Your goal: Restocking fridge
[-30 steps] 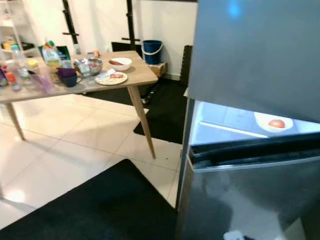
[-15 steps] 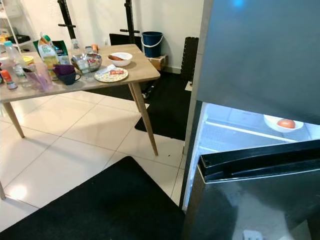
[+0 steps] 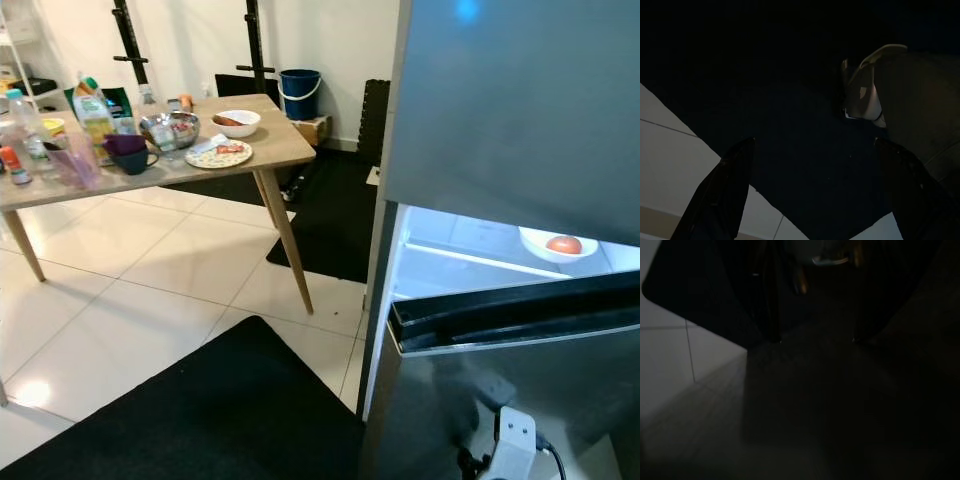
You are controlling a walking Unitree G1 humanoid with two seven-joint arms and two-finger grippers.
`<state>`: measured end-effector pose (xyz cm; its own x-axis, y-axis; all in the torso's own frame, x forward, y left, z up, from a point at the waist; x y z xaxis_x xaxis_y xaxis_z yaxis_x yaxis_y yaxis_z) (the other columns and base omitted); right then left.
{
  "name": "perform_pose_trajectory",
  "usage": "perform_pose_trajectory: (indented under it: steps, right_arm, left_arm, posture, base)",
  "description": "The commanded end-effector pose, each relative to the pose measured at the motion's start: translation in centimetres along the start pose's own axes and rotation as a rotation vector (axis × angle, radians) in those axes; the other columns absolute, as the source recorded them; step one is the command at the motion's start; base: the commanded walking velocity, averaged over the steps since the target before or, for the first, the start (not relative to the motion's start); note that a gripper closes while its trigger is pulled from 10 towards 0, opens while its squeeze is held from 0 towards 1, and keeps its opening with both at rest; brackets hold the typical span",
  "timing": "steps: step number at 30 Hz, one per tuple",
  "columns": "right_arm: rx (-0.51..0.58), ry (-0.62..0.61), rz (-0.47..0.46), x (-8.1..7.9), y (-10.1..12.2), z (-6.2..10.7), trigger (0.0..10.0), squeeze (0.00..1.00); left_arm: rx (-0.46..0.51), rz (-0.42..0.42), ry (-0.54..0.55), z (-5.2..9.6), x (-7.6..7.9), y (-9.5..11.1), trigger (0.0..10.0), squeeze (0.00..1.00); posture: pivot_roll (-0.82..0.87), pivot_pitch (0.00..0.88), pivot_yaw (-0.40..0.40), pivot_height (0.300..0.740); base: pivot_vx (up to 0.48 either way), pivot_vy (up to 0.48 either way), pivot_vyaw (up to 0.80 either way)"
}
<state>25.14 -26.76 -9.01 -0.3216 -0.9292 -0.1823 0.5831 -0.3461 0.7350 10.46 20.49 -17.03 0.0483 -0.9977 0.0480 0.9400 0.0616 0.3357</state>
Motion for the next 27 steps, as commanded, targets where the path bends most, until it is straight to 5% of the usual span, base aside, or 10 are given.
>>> perform_pose_trajectory:
  steps: [1, 13, 27]
  right_arm:
    - [0.092, 0.048, -0.004, -1.6, 2.8, -0.7, 10.0, 0.0]
    - [0.213, 0.16, 0.011, -6.3, 8.1, -1.7, 10.0, 0.0]
    - [0.346, 0.234, 0.017, -9.9, 14.4, -1.7, 10.0, 0.0]
  left_arm:
    - [-0.025, -0.003, -0.024, 0.0, 0.8, -0.8, 10.0, 0.0]
    - [-0.032, -0.001, -0.025, 0.0, 0.9, -1.3, 10.0, 0.0]
    - [-0.036, 0.008, -0.021, 0.1, 0.7, -1.7, 10.0, 0.0]
  posture:
    - [-0.06, 0.0, -0.022, 0.74]
    - [-0.05, 0.0, -0.031, 0.74]
    - [-0.03, 0.001, -0.038, 0.74]
  base:
    - [0.0, 0.0, 0.0]
    - [0.0, 0.0, 0.0]
    - [0.0, 0.0, 0.0]
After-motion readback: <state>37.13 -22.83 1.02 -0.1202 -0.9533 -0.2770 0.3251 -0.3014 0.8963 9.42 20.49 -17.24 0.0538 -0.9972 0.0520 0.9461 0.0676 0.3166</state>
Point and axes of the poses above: a point about 5 cm out from each wrist's last joint towards the gripper, its own z axis pointing back from the gripper into the wrist, its own y axis along the axis of the wrist's last joint, x = y × z, the point moved 6 cm from there along -z, pointing out of the wrist towards the gripper
